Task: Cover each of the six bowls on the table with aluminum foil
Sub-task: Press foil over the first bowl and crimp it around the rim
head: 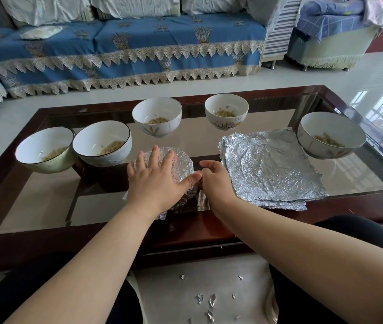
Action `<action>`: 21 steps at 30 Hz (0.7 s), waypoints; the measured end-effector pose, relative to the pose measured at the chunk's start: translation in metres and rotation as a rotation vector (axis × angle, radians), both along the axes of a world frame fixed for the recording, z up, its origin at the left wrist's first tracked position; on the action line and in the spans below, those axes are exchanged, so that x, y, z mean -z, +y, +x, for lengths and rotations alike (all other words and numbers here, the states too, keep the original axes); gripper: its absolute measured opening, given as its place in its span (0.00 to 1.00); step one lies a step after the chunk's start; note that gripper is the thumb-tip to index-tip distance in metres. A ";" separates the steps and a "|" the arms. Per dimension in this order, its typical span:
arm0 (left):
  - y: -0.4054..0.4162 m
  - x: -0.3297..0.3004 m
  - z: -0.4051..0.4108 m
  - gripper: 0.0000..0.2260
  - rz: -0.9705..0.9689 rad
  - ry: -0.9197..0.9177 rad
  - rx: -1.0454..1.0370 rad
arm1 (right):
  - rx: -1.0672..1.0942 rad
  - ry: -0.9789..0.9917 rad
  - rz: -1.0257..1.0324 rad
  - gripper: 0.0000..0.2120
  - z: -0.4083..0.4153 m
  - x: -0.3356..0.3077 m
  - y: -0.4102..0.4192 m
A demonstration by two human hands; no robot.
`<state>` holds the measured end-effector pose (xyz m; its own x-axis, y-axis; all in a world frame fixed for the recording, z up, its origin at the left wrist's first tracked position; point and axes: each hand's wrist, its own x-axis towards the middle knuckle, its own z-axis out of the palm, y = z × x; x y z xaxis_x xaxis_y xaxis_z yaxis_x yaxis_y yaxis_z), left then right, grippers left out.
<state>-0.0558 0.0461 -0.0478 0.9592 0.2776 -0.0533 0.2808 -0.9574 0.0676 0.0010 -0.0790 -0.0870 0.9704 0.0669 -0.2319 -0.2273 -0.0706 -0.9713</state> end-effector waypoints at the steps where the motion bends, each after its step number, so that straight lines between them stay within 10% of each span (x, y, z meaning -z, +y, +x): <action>1: -0.001 0.000 0.001 0.49 0.002 -0.001 -0.009 | -0.013 -0.024 0.009 0.11 -0.004 -0.003 -0.003; 14: -0.001 -0.016 0.002 0.40 -0.187 0.096 -0.151 | -0.292 -0.097 -0.048 0.11 -0.008 0.000 -0.003; 21: 0.000 -0.011 -0.016 0.51 0.070 0.074 -0.111 | -0.367 0.095 0.125 0.13 0.008 -0.005 -0.004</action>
<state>-0.0719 0.0463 -0.0364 0.9167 0.3870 -0.0993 0.3867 -0.9219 -0.0227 0.0088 -0.0830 -0.0816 0.8512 0.4389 -0.2879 -0.2984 -0.0467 -0.9533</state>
